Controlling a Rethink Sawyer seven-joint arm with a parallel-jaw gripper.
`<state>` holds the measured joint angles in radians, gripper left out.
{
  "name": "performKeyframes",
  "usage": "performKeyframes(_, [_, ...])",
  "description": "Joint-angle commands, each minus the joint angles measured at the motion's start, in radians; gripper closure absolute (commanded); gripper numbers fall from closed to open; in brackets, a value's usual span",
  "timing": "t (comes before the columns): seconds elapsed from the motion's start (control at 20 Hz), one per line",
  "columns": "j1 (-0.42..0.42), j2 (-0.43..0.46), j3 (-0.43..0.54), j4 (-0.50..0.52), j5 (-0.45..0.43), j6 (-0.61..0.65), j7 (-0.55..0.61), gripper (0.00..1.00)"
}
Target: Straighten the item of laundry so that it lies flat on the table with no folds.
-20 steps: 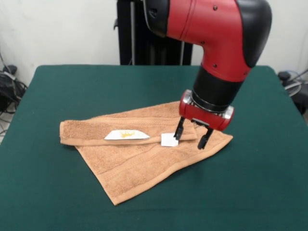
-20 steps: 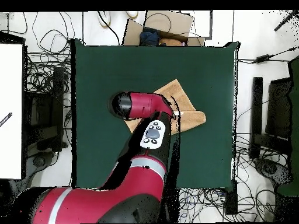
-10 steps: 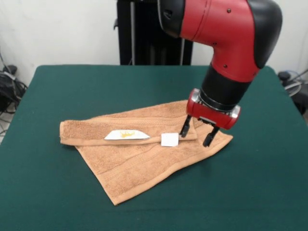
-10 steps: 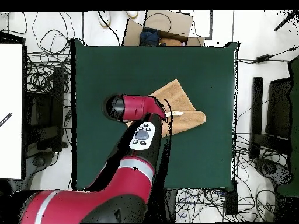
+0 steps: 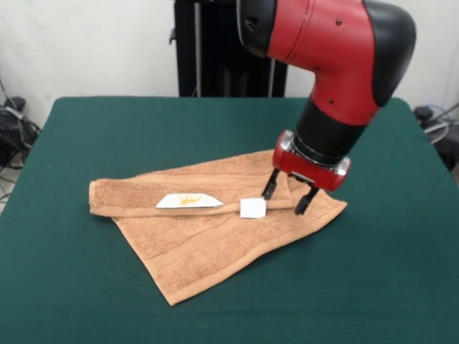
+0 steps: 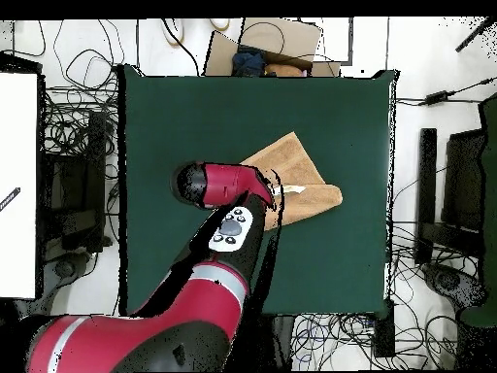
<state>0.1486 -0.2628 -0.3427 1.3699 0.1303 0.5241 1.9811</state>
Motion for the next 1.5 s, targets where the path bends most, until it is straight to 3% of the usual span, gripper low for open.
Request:
performKeyframes(0.05, [0.021, 0.049, -0.027, 0.047, 0.060, 0.104, 0.299, 0.00])
performKeyframes(0.9, [0.026, 0.088, -0.023, 0.041, 0.116, 0.075, 0.282, 0.00])
performKeyframes(1.5, [0.067, 0.137, -0.083, 0.014, 0.169, 0.117, 0.323, 0.00])
